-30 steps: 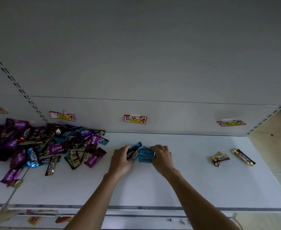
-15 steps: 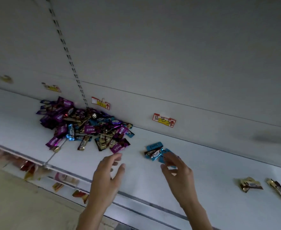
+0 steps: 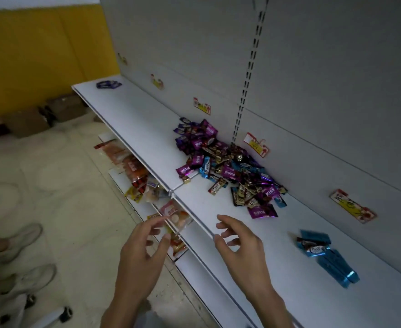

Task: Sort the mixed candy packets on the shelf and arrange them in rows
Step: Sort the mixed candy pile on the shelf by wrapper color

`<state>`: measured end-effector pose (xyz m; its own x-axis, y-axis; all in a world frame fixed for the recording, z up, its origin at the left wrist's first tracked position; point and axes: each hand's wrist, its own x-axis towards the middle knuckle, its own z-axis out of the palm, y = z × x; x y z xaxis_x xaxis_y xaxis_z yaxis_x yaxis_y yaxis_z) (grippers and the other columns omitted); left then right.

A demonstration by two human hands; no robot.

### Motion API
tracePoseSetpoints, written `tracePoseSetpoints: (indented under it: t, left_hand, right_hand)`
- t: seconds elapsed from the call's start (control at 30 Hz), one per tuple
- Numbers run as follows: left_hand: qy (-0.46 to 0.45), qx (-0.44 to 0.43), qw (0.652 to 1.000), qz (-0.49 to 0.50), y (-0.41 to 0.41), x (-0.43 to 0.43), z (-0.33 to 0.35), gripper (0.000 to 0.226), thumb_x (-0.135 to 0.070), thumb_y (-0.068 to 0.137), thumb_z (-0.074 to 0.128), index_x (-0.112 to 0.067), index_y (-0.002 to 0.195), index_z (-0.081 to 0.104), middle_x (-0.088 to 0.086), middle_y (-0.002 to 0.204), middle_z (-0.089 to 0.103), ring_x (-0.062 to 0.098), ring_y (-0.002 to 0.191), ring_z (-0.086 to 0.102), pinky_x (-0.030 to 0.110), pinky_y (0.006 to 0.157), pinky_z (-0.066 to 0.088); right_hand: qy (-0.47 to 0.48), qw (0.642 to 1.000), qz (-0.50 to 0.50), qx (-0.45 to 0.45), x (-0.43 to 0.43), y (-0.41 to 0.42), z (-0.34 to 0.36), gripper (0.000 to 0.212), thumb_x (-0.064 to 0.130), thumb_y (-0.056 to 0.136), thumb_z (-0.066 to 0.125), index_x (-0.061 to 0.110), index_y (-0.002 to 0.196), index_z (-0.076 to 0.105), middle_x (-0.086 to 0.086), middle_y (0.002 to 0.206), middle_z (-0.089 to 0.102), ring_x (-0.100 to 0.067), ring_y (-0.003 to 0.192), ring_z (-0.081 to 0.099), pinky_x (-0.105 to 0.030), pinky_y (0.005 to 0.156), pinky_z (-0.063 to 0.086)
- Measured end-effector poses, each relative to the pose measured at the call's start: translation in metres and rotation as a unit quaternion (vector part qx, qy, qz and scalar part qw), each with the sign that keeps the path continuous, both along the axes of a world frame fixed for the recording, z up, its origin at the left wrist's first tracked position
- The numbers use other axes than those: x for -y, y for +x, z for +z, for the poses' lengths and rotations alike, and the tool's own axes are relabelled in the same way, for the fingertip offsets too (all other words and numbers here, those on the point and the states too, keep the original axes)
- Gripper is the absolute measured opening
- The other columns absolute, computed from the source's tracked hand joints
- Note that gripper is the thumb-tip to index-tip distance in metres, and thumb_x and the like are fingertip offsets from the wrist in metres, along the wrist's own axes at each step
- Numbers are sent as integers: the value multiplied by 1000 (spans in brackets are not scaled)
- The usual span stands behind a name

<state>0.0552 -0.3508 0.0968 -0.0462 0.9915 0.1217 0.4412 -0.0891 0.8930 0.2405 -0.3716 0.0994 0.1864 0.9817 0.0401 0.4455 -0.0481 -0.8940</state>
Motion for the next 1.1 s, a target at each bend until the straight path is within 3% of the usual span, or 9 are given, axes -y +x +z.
tracePoseSetpoints:
  t: [0.17, 0.27, 0.5, 0.63, 0.73, 0.93, 1.1]
  left_hand:
    - [3, 10, 1000, 21, -49, -36, -2, 32, -10, 85, 63, -39, 97, 57, -21, 99, 61, -3, 94, 55, 20, 76, 44]
    - [5, 2, 1000, 8, -83, -73, -1, 31, -11, 86, 62, -38, 99, 57, -19, 101, 60, -6, 95, 54, 18, 76, 43]
    - [10, -15, 997, -69, -139, -165, 0, 33, -14, 85, 63, -41, 102, 54, -18, 102, 59, -5, 96, 53, 17, 78, 44]
    - [-4, -22, 991, -130, -148, -199, -4, 33, -12, 85, 62, -37, 106, 54, -17, 104, 58, -7, 98, 51, 12, 78, 41]
    - [-10, -27, 986, -166, -145, -219, -12, 32, -11, 85, 63, -33, 108, 56, -17, 105, 57, -9, 99, 51, 5, 75, 39]
    - [-50, -18, 969, -242, -109, -258, -37, 30, -12, 87, 61, -30, 110, 56, -15, 106, 58, -4, 99, 53, 8, 78, 43]
    - [-48, -55, 950, -303, -73, -282, -59, 31, -12, 86, 62, -26, 113, 57, -17, 103, 55, 4, 97, 54, 20, 81, 48]
  right_hand:
    - [4, 1000, 28, 3, -46, -56, -3, 36, 14, 87, 62, 40, 110, 54, 14, 100, 62, -2, 91, 55, -14, 77, 47]
    - [-4, 1000, 25, -2, -81, -92, -4, 37, 9, 85, 63, 28, 116, 58, 6, 103, 61, -6, 92, 56, -6, 69, 45]
    - [-6, 999, -46, 20, -149, -159, -16, 37, 13, 85, 62, 25, 119, 58, 12, 101, 61, 1, 91, 54, -22, 83, 47]
    - [-26, 993, -109, 25, -166, -168, -23, 37, 11, 85, 62, 23, 119, 58, 10, 101, 60, 6, 90, 53, -9, 76, 43]
    - [-46, 986, -156, 23, -175, -162, -30, 37, 8, 84, 62, 21, 119, 58, 7, 103, 61, 0, 91, 55, -7, 72, 43]
    - [-72, 965, -249, 24, -192, -129, -47, 37, 6, 84, 62, 19, 117, 58, 5, 104, 59, -7, 89, 58, -24, 74, 52]
    - [-131, 948, -286, 54, -211, -100, -73, 44, 5, 82, 62, 16, 123, 55, -1, 115, 58, -8, 86, 54, -3, 61, 38]
